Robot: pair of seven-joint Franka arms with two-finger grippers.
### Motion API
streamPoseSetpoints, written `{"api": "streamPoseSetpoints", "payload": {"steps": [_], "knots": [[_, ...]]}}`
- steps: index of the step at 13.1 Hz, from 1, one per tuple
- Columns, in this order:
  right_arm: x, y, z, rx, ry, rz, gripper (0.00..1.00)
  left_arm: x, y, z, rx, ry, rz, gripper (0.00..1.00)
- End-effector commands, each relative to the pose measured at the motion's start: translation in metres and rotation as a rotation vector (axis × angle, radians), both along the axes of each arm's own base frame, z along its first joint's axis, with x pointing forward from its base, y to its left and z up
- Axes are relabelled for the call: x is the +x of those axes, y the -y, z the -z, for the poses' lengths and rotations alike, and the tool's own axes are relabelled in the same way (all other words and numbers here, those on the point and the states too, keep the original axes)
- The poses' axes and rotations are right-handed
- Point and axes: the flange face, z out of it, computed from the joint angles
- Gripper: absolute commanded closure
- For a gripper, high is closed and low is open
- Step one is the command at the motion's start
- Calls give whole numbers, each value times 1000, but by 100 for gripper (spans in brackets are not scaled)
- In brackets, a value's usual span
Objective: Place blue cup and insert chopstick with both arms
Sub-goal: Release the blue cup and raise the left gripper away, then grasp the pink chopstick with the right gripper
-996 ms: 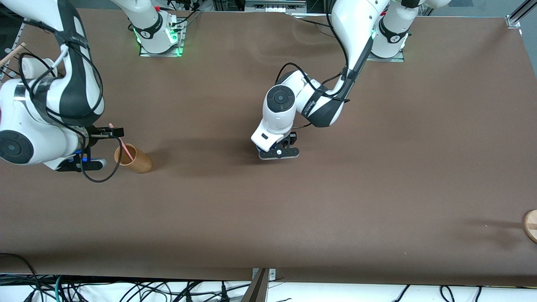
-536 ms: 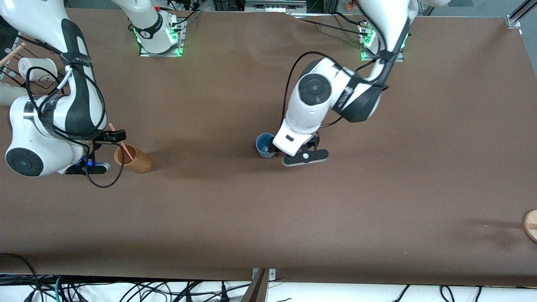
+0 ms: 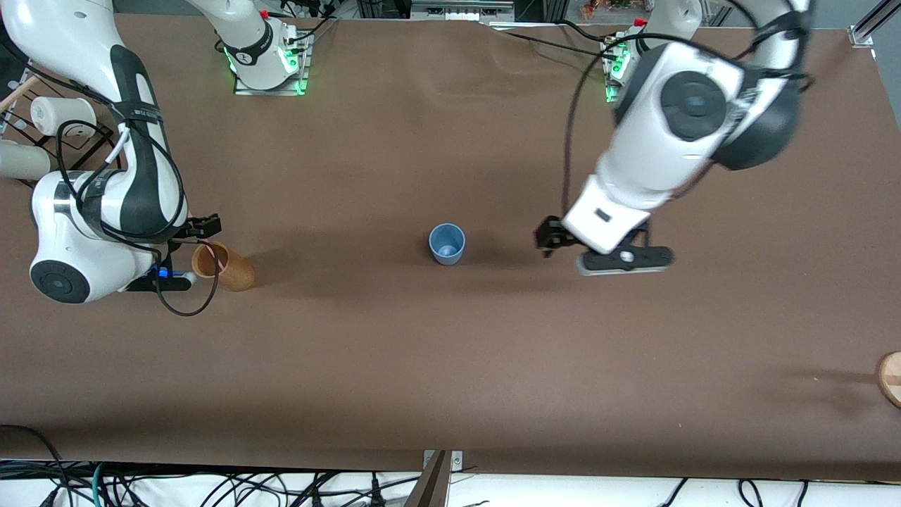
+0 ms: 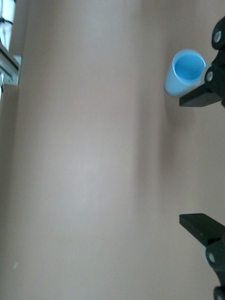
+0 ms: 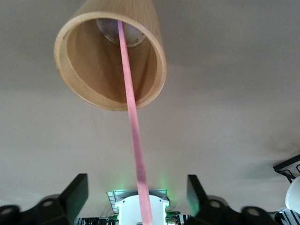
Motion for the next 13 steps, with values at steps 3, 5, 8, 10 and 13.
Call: {"api": "streamPoseSetpoints", "payload": {"steps": [3,5,8,10,13], "knots": [[2,7,4,34,-33,10,56,-16,-137,-66,10,-19,108,0],[3,6,5,49,-32,19,72,-24,-174,-76,70,-13,203,0],[2,5,6,50,-35,20,89,-35,-209,-82,112,-9,261,0],[2,5,6,52,-35,21,94,-41,-228,-78,108,-25,237,0],[2,6,8,52,-37,21,100,-55,-227,-111,121,23,228,0]]}}
